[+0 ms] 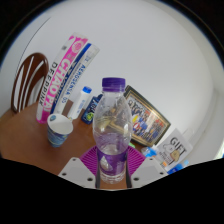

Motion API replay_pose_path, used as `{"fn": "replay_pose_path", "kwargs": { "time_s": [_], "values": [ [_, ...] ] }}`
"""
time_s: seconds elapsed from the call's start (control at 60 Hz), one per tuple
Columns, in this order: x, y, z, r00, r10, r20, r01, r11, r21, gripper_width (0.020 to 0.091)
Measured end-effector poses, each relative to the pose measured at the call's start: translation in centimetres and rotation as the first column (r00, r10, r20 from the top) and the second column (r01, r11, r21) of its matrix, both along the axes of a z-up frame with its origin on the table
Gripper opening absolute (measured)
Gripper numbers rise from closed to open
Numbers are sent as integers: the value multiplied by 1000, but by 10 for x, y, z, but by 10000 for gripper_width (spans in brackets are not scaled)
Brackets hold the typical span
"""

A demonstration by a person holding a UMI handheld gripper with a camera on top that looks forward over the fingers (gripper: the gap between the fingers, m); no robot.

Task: Pour water

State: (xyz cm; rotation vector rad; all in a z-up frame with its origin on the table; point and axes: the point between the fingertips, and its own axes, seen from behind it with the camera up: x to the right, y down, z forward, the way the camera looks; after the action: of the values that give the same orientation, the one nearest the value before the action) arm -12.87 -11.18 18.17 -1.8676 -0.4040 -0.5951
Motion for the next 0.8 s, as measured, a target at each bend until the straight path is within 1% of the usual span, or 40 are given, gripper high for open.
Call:
{"fn": "replay_pose_path", "kwargs": {
  "time_s": [0.083,0.183,0.3,0.417,0.517,0.617,0.8],
  "values": [
    [9,24,15,975,35,219,-33,999,-13,344],
    [9,55,23,883,102,458,-88,995,-52,344],
    [3,83,23,736,172,654,-133,985,-110,344],
    [-4,100,20,536,230,812,-158,972,-171,348],
    [-4,107,16,384,258,886,-151,965,-216,347],
    [-6,110,20,256,250,934,-141,965,-220,347],
    [-14,114,16,187,260,947,-125,963,-240,347]
  ]
}}
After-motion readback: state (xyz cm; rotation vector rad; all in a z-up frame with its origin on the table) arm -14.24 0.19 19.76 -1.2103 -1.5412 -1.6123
